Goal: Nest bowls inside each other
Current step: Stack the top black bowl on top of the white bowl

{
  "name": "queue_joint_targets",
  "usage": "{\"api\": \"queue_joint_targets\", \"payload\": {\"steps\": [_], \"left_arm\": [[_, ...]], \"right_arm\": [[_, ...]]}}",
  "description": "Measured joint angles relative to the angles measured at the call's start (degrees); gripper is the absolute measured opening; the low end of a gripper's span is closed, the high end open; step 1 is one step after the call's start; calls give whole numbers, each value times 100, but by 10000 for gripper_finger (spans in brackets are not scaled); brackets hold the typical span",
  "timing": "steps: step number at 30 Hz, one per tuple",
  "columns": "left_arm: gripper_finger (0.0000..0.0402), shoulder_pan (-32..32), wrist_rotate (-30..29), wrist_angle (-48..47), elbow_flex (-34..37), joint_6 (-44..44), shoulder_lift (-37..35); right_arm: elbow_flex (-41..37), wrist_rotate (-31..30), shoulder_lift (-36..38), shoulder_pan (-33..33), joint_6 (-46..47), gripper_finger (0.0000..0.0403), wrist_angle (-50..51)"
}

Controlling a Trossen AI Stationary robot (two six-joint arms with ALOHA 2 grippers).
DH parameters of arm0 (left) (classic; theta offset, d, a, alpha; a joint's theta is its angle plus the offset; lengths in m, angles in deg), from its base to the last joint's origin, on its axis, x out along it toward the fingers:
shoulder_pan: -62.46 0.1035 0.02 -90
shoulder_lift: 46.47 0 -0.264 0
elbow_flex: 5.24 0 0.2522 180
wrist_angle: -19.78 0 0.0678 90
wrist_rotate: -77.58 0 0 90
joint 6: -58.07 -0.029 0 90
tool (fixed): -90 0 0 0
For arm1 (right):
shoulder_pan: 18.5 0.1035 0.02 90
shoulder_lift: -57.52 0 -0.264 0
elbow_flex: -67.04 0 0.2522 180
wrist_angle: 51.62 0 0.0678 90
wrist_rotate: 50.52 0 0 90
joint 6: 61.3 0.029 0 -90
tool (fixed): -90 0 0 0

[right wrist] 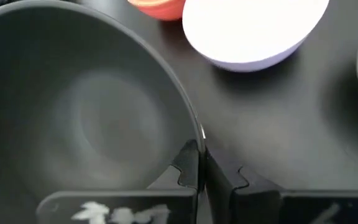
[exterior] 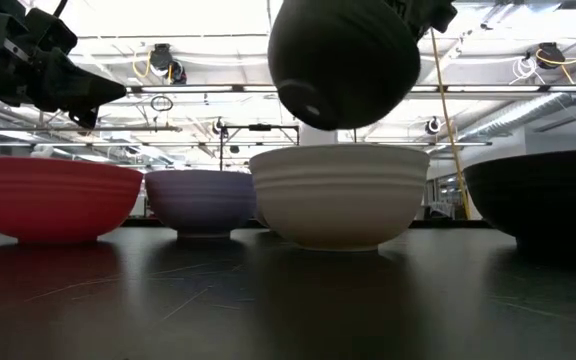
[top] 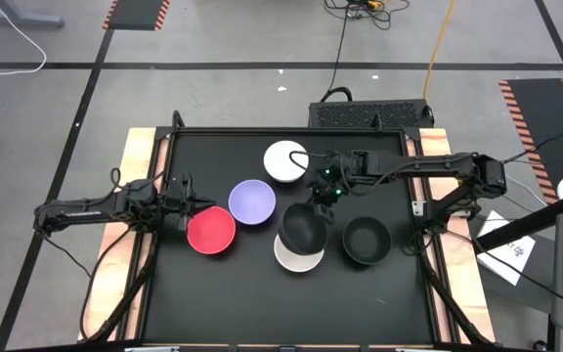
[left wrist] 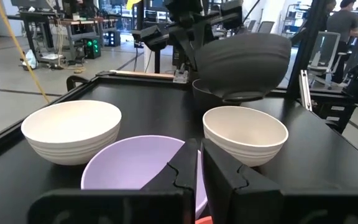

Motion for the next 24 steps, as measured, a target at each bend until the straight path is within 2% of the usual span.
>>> {"api": "queue_joint_targets", "payload": {"steps": [9, 14, 24], "left_arm": [[26, 2, 0, -7, 0, -1, 1], [26, 2, 0, -4, 0, -1, 1], [26, 2, 0, -6, 0, -1, 0]], "right_arm": [[12, -305, 4, 250, 433, 0, 45], [157, -616, 4, 252, 638, 0, 488], [256, -576, -171, 250, 1245, 0, 617]]}}
